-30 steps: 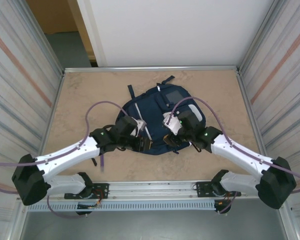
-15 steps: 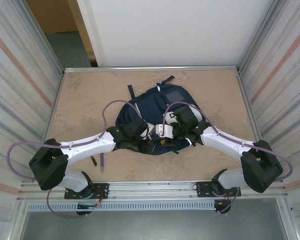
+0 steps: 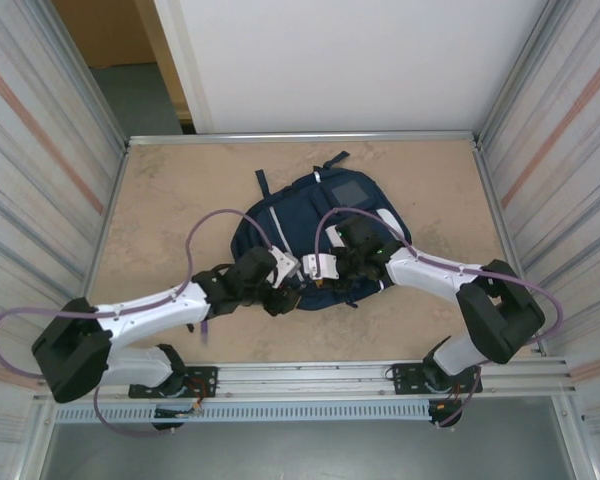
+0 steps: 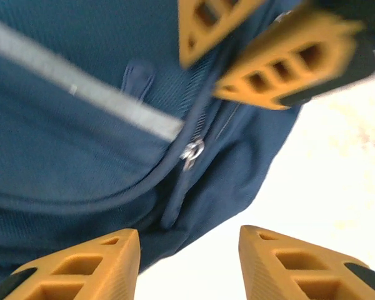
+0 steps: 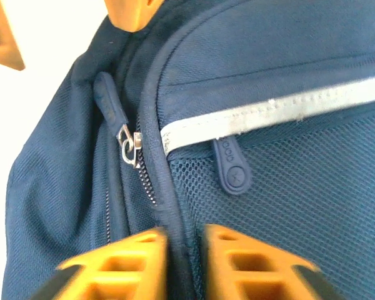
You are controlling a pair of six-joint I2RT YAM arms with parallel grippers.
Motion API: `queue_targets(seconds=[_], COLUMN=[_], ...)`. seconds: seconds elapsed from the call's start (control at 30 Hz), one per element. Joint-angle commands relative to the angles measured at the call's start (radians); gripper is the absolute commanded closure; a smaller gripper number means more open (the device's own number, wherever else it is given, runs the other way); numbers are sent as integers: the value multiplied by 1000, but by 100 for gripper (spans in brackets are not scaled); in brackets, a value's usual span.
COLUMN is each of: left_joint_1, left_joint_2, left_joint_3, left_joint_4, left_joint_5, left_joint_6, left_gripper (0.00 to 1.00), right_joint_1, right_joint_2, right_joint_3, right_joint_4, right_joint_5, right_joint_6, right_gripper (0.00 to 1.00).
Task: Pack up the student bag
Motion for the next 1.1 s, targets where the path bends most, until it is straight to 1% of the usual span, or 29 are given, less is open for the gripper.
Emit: queue_targets(seconds=[0.0, 0.07, 0.2, 0.27, 0.33, 0.4, 0.5, 0.53, 0.6, 0.7, 0.77, 0.9, 1.0, 1.07], left_joint_1=[8, 12, 21, 21, 24, 31, 32, 32, 32, 29, 14, -24, -28, -31], left_joint_2=[-78, -121, -189, -223, -233, -226, -208, -202, -181, -133, -113, -77, -54, -52], left_joint_3=[-57, -115, -273, -336, -348, -326, -291, -288, -291, -304, -289, -259, -223, -217], left_joint_4=[180, 251, 481, 578, 598, 569, 548, 559, 611, 715, 720, 718, 654, 645], left_joint_5=[30, 6, 70, 28, -11, 0, 52, 66, 65, 62, 23, -102, -194, -217], left_joint_6=[181, 263, 465, 503, 528, 541, 511, 482, 403, 313, 283, 279, 255, 246], left_gripper=[54, 53, 51, 43, 40, 40, 41, 41, 41, 46, 49, 49, 52, 54], right_joint_1=[-14, -53, -120, -135, -137, -131, -116, -111, -98, -78, -68, -43, -25, -7], right_joint_2=[-23, -62, -113, -127, -129, -128, -127, -126, -130, -149, -158, -170, -178, -181], right_joint_3=[20, 11, 0, -4, -8, -12, -12, -9, -8, -29, -43, -51, -67, -72], right_joint_4=[25, 69, 100, 101, 107, 118, 137, 142, 159, 210, 237, 268, 313, 334], right_joint_5=[-30, -101, -194, -223, -237, -243, -235, -227, -201, -167, -138, -82, -38, -3], right_joint_6=[47, 99, 147, 149, 149, 155, 169, 177, 187, 230, 249, 295, 354, 384], right_gripper=[98, 100, 100, 100, 100, 100, 100, 100, 100, 100, 100, 100, 100, 100])
